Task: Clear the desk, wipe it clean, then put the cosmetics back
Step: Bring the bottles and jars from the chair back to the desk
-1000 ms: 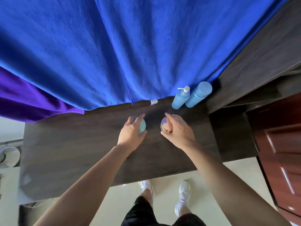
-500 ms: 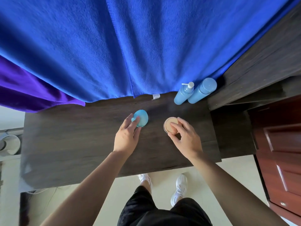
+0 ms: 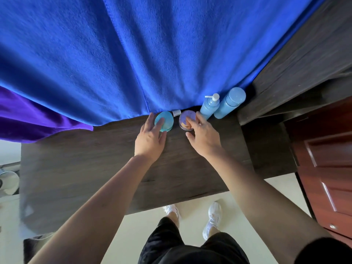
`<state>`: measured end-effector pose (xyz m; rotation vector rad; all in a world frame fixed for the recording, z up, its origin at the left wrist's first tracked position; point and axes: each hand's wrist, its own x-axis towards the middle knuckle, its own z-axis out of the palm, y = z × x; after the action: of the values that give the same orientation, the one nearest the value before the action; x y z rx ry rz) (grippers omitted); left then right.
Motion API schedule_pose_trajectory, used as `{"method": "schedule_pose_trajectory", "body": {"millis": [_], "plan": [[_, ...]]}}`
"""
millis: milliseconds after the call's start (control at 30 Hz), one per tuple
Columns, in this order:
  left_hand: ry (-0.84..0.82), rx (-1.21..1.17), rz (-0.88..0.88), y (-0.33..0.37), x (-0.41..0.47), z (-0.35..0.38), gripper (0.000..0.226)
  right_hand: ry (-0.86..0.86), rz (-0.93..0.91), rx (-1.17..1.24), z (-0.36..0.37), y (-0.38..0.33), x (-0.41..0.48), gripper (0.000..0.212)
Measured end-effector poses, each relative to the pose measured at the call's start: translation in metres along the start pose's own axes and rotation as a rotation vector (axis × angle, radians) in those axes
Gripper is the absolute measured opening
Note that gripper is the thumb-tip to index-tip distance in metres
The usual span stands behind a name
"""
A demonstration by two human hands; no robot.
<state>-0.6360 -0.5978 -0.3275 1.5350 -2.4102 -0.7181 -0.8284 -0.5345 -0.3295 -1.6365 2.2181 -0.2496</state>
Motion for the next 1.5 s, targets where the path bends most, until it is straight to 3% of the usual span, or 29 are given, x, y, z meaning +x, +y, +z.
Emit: {"method": "schedule_pose_trajectory", "body": {"millis": [133,333,700,900,1100,1267,1500], "plan": [[0.081,0.086,0.123,0.004,-0.022,-0.006,0.053,0.076,0.054,0.044,-0.006,0.013,-0.043,0.054],[-0.04,0.108,0.366,0.042,-0.041,-0.001,0.052,0.251,0.25,0.001,-0.032,0.055,-0.126,0.05],[-0.036,0.054,0.779,0.239,-0.09,-0.007,0.06,0.747,0.512,-0.095,-0.122,0.116,-0.296,0.054],[-0.037,-0.007,0.972,0.362,-0.212,0.017,0.058,0.954,0.683,-0.249,-0.146,0.166,-0.472,0.054],[-0.11,-0.083,1.149,0.469,-0.385,0.082,0.061,1.077,0.922,-0.254,-0.132,0.207,-0.699,0.06],[-0.219,-0.124,1.305,0.537,-0.517,0.14,0.063,1.107,1.139,-0.244,-0.112,0.243,-0.859,0.064],[-0.401,-0.092,1.5,0.641,-0.636,0.235,0.062,1.112,1.395,-0.181,-0.085,0.317,-1.0,0.068]]}}
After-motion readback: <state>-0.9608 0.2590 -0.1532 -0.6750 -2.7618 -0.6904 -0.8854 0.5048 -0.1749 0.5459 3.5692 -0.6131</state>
